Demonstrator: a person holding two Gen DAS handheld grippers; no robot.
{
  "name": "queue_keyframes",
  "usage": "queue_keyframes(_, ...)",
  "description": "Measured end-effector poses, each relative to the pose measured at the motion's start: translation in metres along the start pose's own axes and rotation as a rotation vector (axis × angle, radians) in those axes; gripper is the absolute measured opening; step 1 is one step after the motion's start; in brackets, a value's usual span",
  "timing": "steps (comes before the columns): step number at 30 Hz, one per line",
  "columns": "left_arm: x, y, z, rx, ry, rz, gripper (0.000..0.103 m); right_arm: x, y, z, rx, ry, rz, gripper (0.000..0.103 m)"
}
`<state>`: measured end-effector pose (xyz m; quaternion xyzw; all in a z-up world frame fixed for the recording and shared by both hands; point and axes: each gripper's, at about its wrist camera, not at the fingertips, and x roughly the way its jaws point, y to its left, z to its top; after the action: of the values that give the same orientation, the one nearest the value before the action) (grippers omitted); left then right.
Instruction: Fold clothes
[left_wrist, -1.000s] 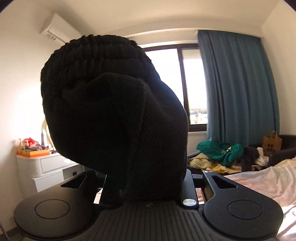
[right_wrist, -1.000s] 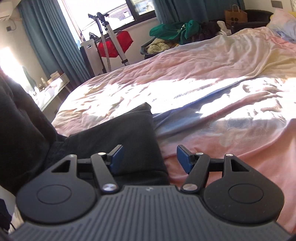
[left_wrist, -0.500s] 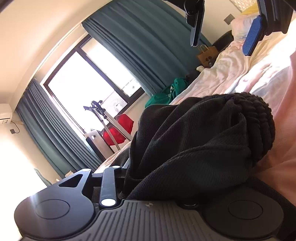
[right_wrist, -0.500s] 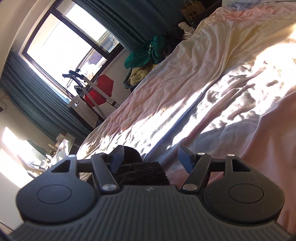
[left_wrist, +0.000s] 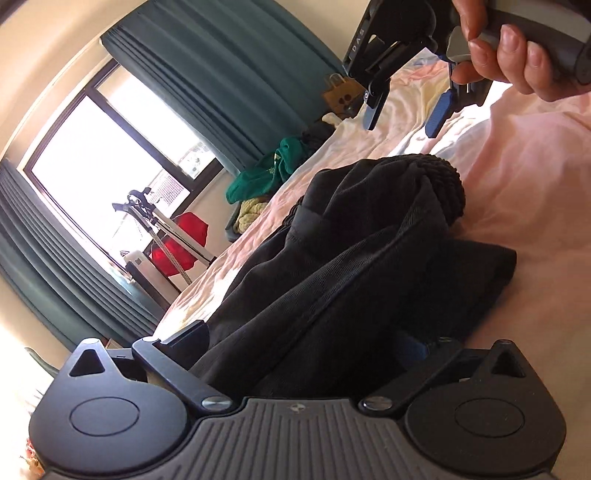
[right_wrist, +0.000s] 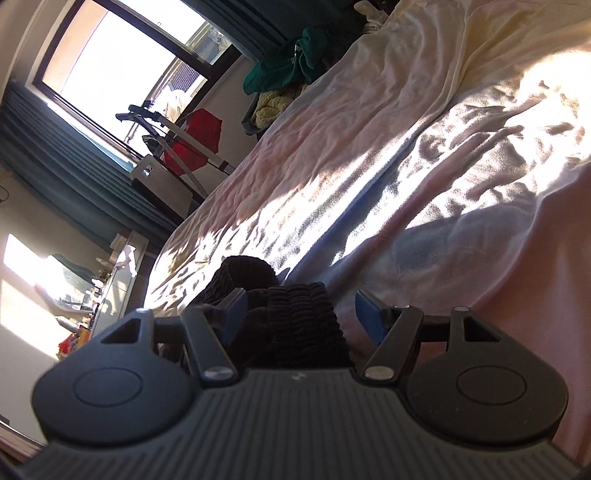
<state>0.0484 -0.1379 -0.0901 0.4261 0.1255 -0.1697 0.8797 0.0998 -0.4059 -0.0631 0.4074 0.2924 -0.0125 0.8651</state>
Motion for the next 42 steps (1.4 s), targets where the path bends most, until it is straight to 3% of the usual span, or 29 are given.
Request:
queue_keyframes(5, -0.011, 0.034, -0.051, -0.101, -0.014, 0.000, 0.096, 0.017, -0.008, 0.015, 0.030, 0.092, 0.026, 0.069)
queue_keyframes(9, -0.023, 0.055, -0.073, -0.220, -0.019, -0.075, 0.088, 0.031, -0.021, 0.020, 0.079, 0.126, 0.024, 0.074)
queue_keyframes(11, -0.023, 0.057, -0.075, -0.242, -0.027, -0.090, 0.087, 0.046, -0.033, 0.014, 0.178, 0.180, 0.078, 0.074)
queue_keyframes(13, -0.018, 0.060, -0.073, -0.286, -0.031, -0.110, 0.077, 0.056, -0.039, 0.007, 0.266, 0.213, 0.158, 0.074)
queue_keyframes(15, -0.017, 0.065, -0.075, -0.334, -0.030, -0.138, 0.064, 0.060, -0.037, 0.000, 0.315, 0.219, 0.239, 0.074)
queue_keyframes(17, -0.014, 0.072, -0.073, -0.389, -0.023, -0.175, 0.057, 0.058, -0.025, 0.000, 0.280, 0.191, 0.291, 0.073)
queue_keyframes(18, -0.013, 0.074, -0.074, -0.414, -0.021, -0.194, 0.051, 0.057, -0.018, 0.003, 0.258, 0.181, 0.299, 0.059)
queue_keyframes(19, -0.013, 0.076, -0.075, -0.429, -0.021, -0.206, 0.046, 0.057, -0.012, 0.007, 0.240, 0.177, 0.297, 0.031)
queue_keyframes(20, -0.016, 0.076, -0.076, -0.440, -0.022, -0.218, 0.043, 0.056, -0.006, 0.010, 0.223, 0.173, 0.295, 0.019)
queue_keyframes(25, -0.021, 0.081, -0.074, -0.454, -0.060, -0.241, 0.012, 0.043, 0.033, 0.032, 0.102, 0.093, 0.329, 0.013)
queue_keyframes(29, -0.023, 0.081, -0.073, -0.461, -0.082, -0.258, 0.009, 0.045, 0.050, 0.050, 0.102, 0.010, 0.386, 0.013)
queue_keyframes(32, -0.023, 0.081, -0.073, -0.477, -0.083, -0.282, 0.008, 0.059, 0.042, 0.057, 0.068, -0.015, 0.351, 0.013)
queue_keyframes(38, -0.012, 0.076, -0.074, -0.505, -0.054, -0.350, 0.009, 0.113, -0.009, 0.033, 0.098, 0.094, 0.141, 0.013)
queue_keyframes(42, -0.007, 0.082, -0.077, -0.554, -0.067, -0.382, 0.011, 0.120, -0.006, 0.027, 0.077, 0.092, 0.115, 0.014)
